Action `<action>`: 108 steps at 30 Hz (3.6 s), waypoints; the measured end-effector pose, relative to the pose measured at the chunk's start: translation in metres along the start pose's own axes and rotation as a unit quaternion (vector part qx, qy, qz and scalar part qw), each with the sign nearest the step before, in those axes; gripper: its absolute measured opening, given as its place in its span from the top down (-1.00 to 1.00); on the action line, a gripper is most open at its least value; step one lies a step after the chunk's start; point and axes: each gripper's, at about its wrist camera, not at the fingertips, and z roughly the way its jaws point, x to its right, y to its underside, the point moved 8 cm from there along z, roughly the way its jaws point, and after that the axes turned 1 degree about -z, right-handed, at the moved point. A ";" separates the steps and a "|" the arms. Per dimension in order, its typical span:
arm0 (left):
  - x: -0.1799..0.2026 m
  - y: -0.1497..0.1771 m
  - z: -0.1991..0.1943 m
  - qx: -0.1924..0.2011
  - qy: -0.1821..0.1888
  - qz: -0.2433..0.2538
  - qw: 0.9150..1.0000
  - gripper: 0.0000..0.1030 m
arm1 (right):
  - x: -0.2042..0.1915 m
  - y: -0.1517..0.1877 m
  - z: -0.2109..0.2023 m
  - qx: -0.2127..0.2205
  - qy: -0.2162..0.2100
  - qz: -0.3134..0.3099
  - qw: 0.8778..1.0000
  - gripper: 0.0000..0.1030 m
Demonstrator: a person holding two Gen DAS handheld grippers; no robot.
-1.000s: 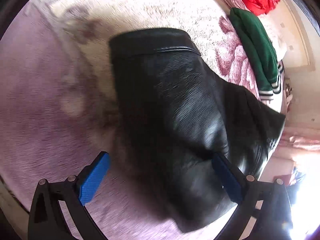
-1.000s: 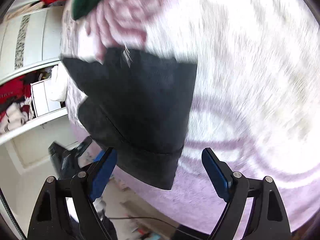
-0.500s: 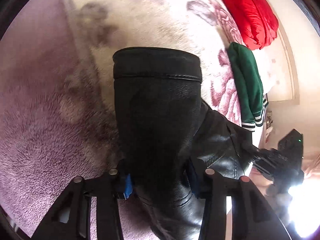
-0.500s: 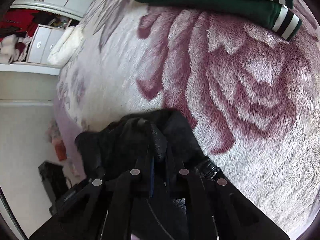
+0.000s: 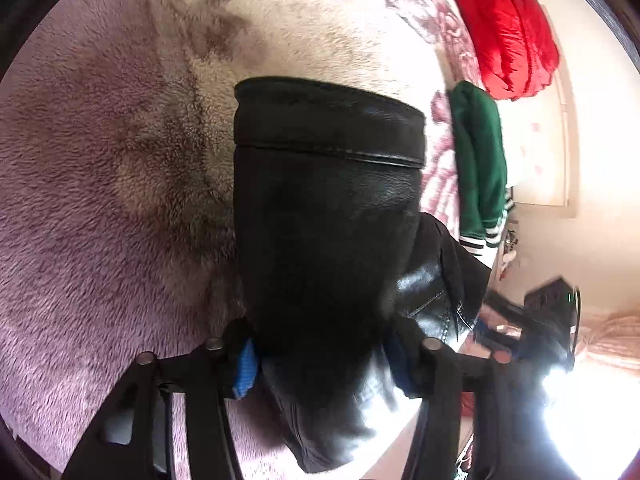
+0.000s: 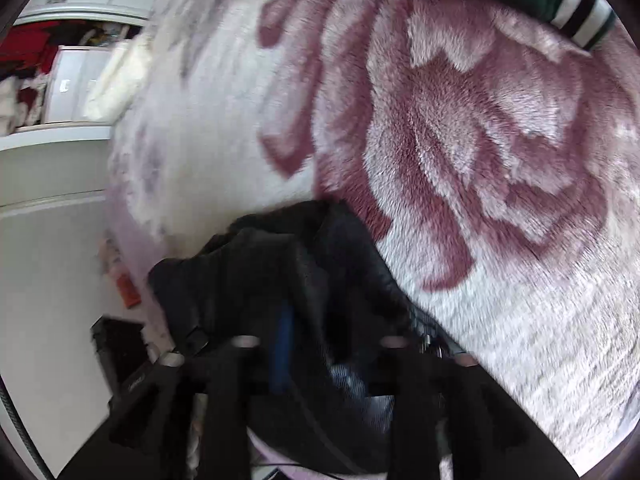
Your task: Fold large clothes
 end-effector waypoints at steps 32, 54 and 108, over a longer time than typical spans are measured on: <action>0.024 0.000 -0.020 0.113 0.006 0.043 0.993 0.17 | 0.030 0.084 0.066 0.065 -0.345 0.173 0.920 -0.04; 0.301 -0.115 0.009 0.184 0.149 0.087 0.968 0.19 | -0.008 -0.205 -0.158 0.144 -0.301 0.033 0.942 -0.02; 0.421 0.014 -0.233 0.173 -0.155 0.540 0.809 -0.95 | -0.200 0.101 -0.421 0.399 0.440 0.135 0.793 -0.95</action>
